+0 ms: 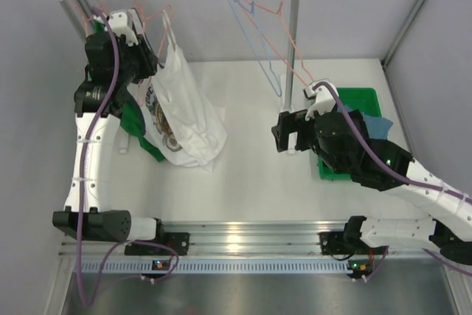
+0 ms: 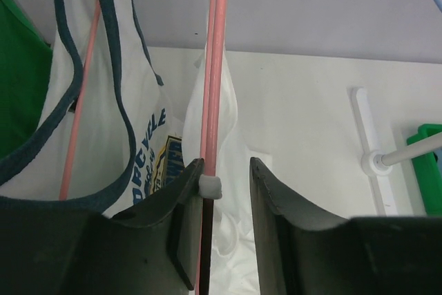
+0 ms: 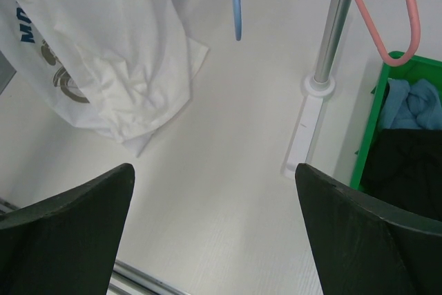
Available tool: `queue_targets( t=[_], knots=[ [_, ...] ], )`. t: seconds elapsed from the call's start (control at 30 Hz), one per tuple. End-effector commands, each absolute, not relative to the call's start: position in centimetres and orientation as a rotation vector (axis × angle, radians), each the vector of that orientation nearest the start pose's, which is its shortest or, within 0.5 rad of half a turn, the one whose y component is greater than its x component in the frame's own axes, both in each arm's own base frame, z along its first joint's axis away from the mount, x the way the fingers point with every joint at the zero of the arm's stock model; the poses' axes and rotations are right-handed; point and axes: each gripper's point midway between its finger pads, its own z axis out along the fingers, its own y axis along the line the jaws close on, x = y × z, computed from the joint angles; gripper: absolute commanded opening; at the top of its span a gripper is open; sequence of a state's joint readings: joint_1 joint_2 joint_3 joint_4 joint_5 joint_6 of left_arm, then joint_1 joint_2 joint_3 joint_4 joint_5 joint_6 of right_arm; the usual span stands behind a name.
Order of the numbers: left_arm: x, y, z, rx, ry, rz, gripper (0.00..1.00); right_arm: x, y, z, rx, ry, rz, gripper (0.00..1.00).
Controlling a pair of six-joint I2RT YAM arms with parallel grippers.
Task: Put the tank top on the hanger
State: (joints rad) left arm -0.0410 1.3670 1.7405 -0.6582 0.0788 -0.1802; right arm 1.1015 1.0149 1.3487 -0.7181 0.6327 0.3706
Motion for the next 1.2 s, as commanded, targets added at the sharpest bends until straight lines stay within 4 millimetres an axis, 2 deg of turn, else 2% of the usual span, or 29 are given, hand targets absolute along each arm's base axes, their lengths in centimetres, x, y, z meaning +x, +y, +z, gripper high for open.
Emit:
queue_targets(
  t=[0.0,0.13,0.37,0.57,0.73,0.83,0.9,1.03,1.07,1.13,1.17],
  knots=[
    [38.8,-3.1,43.7,-0.080,1.766,-0.203,0.39,21.0,21.9,36.6,-0.255,1.847,0.437,1.00],
    [38.1,-2.7,44.6,-0.088,1.748,-0.184,0.46,21.1,22.0,36.5,-0.256,1.849,0.435,1.00],
    [36.4,-1.6,47.0,-0.117,1.690,-0.125,0.50,21.1,22.1,36.2,-0.261,1.858,0.434,1.00],
    [34.4,-1.8,49.3,-0.112,1.621,-0.153,0.53,21.1,22.3,35.8,-0.264,1.868,0.430,1.00],
    [32.2,-4.3,51.8,-0.029,1.543,-0.295,0.54,21.1,22.2,35.5,-0.262,1.875,0.428,1.00],
    [30.5,-7.8,52.6,0.087,1.498,-0.493,0.54,21.0,22.2,35.2,-0.255,1.880,0.427,1.00],
    [29.2,-10.1,51.8,0.166,1.499,-0.632,0.54,21.0,22.1,34.9,-0.249,1.882,0.429,1.00],
    [27.8,-12.6,49.3,0.173,1.535,-0.851,0.56,20.8,21.8,34.4,-0.241,1.886,0.438,1.00],
    [27.8,-13.2,47.7,0.181,1.546,-0.888,0.56,20.7,21.7,33.9,-0.241,1.892,0.433,1.00],
    [26.8,-14.7,46.1,0.197,1.565,-0.967,0.56,20.6,21.3,33.8,-0.221,1.886,0.447,1.00],
    [27.2,-15.4,43.3,0.184,1.618,-0.995,0.56,20.5,21.2,33.2,-0.223,1.892,0.442,1.00]
  ],
)
